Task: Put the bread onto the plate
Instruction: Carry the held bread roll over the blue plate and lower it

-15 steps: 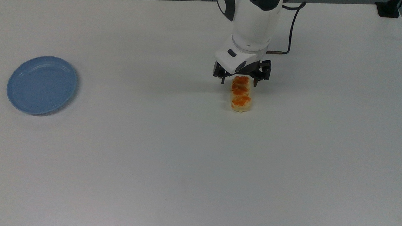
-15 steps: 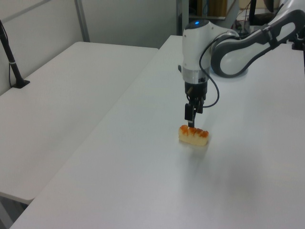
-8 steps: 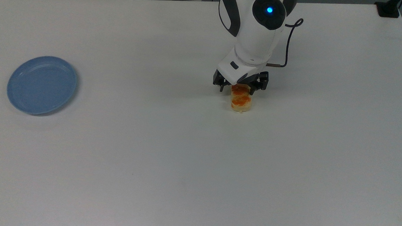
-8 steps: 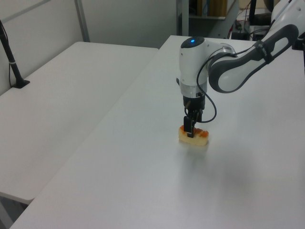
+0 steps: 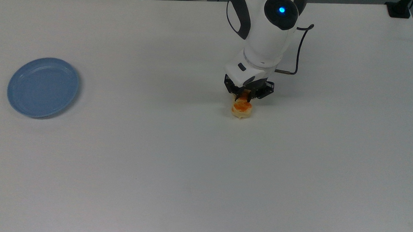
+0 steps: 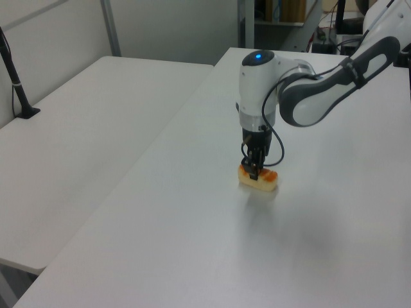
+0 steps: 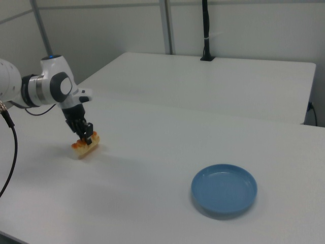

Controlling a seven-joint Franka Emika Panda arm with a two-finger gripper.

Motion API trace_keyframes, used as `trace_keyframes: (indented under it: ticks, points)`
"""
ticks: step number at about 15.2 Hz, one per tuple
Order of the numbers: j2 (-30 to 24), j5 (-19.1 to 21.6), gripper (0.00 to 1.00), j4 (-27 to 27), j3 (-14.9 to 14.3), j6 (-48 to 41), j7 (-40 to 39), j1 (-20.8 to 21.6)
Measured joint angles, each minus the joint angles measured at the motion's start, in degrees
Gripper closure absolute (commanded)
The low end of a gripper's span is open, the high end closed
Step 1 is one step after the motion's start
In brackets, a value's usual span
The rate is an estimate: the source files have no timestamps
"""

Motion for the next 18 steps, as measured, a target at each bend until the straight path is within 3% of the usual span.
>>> trace_keyframes:
  ticks: [2,5,13,18]
  points:
    - [-1.11,0.01,0.68,2.09,-0.12,-3.39,-1.45,-2.17]
    - [-3.90,1.45,0.69,5.24,-0.32,-8.54,-9.76,-7.73]
    - [-6.27,4.03,0.68,10.31,-0.95,-13.67,-39.97,-31.64]
    - [-5.13,4.63,0.66,10.37,-1.05,-13.67,-54.96,-41.41]
